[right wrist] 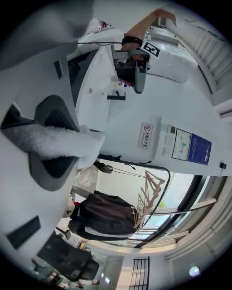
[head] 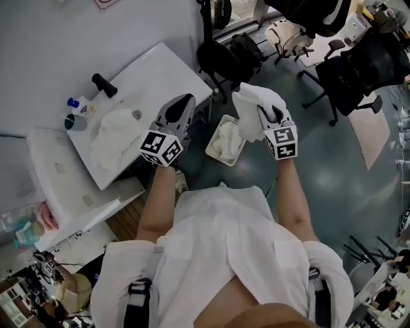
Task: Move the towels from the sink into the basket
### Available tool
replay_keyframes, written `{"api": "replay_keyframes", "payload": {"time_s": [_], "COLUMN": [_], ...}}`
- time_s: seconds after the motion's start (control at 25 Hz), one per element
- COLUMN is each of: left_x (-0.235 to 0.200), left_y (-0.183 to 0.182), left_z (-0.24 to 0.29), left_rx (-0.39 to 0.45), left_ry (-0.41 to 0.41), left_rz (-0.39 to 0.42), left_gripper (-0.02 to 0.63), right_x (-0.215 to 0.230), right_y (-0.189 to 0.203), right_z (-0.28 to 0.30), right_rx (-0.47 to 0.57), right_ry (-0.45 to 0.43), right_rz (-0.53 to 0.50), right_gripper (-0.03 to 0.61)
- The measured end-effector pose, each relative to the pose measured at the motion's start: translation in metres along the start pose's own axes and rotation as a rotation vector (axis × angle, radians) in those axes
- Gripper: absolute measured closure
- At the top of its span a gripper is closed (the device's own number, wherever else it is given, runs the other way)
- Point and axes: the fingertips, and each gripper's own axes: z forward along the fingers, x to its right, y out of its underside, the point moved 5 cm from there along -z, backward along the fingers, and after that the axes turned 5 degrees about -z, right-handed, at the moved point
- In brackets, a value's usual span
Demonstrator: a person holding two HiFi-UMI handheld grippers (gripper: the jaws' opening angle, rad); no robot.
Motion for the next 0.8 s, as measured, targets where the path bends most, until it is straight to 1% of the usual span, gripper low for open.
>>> {"api": "replay_keyframes", "payload": {"time_s": [0.2,0.4,0.48,0.56,0.8], "left_x": [-0.012,-0.024,-0.027,-0.029,-0.033], "left_y": [0.008,0.017,0.017,0.014,0.008], "left_z": [-0.012,-0.022,-0.026,-0.027,-0.032], "left_rx": [-0.021,-0.042,-0.044,-0.042,-0.025], "left_ry": [-0.040,-0.076,-0.087,-0.092,-0.100], "left_rz": [-0.003,-0.010,-0.008,-0.003,-0.002], "left_gripper": [0.588,0.588,0.588,0.588,0.588], "right_x": [-0.006,-0.014,-0.016,-0.017,-0.017], "right_y": [0.039,0.075,0.083,0.086,0.063], "right_z": [0.025,0.045,0.051,0.056,0.055], "right_rx": [-0.094,-0.212,-0.238,-0.244,-0.172], "right_ry": [-0.019,-0.020,-0.023,-0.028,-0.018], "right_rz": [0.065,0.113,0.140,0.163,0.202], "right_gripper": [0.460,0.457,0.439,0.408,0.403]}}
